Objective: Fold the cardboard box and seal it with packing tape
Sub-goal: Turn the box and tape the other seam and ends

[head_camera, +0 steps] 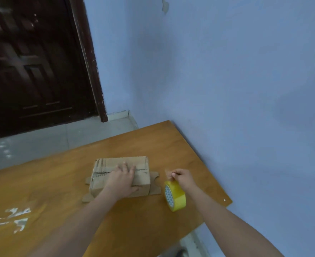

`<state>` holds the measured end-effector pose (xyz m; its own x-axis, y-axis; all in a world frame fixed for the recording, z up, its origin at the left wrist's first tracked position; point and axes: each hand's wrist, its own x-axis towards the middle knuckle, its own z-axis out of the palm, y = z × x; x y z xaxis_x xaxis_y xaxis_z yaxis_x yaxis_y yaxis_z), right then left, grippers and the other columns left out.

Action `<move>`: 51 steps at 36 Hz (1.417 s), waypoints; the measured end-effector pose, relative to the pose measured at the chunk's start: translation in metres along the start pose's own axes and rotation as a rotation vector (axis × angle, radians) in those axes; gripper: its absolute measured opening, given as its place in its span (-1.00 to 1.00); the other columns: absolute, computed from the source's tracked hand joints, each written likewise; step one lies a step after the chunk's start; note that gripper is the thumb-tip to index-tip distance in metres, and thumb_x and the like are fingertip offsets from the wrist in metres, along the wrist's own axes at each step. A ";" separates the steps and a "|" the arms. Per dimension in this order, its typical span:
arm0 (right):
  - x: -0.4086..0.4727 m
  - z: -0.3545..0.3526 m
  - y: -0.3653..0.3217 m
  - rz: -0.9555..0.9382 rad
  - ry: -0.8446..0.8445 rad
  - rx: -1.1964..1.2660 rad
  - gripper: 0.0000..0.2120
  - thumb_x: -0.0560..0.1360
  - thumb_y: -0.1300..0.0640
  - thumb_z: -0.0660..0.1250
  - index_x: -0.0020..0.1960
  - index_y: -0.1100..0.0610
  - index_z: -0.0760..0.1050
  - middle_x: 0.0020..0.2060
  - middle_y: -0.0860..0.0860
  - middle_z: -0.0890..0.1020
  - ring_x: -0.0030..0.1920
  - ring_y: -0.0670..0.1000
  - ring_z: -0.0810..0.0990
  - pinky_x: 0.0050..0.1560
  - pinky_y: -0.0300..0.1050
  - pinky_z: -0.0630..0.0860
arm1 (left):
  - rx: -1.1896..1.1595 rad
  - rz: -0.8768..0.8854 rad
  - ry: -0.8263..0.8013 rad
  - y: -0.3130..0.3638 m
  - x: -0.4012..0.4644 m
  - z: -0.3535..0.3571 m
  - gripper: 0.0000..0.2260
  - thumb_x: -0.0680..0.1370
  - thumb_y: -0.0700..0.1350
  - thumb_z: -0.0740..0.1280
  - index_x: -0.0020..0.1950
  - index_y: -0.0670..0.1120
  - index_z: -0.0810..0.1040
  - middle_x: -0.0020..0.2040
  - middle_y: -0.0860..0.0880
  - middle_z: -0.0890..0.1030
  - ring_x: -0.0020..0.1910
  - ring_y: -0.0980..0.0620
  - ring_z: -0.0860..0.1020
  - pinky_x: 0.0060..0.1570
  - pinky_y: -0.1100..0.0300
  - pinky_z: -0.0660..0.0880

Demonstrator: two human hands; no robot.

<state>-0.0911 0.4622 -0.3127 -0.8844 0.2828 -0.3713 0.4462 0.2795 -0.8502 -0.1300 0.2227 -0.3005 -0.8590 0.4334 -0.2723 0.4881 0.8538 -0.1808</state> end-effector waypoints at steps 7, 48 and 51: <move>-0.003 -0.010 -0.037 -0.071 -0.047 -0.049 -0.81 0.52 0.44 0.20 -0.13 0.32 0.57 -0.38 0.05 0.55 -0.33 -0.06 0.49 -0.25 -0.36 0.43 | 0.056 0.006 0.059 0.029 -0.016 -0.013 -0.22 0.47 0.43 0.02 0.37 -0.19 0.37 0.19 -0.15 0.57 0.08 -0.08 0.57 0.00 0.07 0.48; -0.022 -0.016 -0.148 -0.338 -0.040 -0.303 -0.41 0.46 0.15 0.39 0.45 0.03 0.31 0.32 0.08 0.49 0.29 0.05 0.47 0.32 -0.02 0.41 | -1.520 -0.074 0.082 0.020 0.049 -0.134 -0.85 0.62 -0.13 0.20 -0.12 -0.15 0.36 -0.15 -0.15 0.58 -0.47 -0.06 0.60 -0.47 0.09 0.57; -0.023 -0.020 -0.152 -0.303 -0.088 -0.164 -0.33 0.46 0.13 0.41 0.49 0.06 0.22 0.46 0.04 0.29 0.43 0.05 0.30 0.38 -0.06 0.31 | -1.528 -0.108 0.078 0.014 0.049 -0.134 -0.85 0.62 -0.14 0.18 -0.14 -0.12 0.35 -0.10 -0.15 0.56 -0.43 -0.11 0.59 -0.48 0.07 0.58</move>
<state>-0.1355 0.4315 -0.1677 -0.9851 0.0868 -0.1485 0.1720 0.4843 -0.8579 -0.1863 0.2943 -0.1897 -0.9084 0.3235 -0.2648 -0.1534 0.3312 0.9310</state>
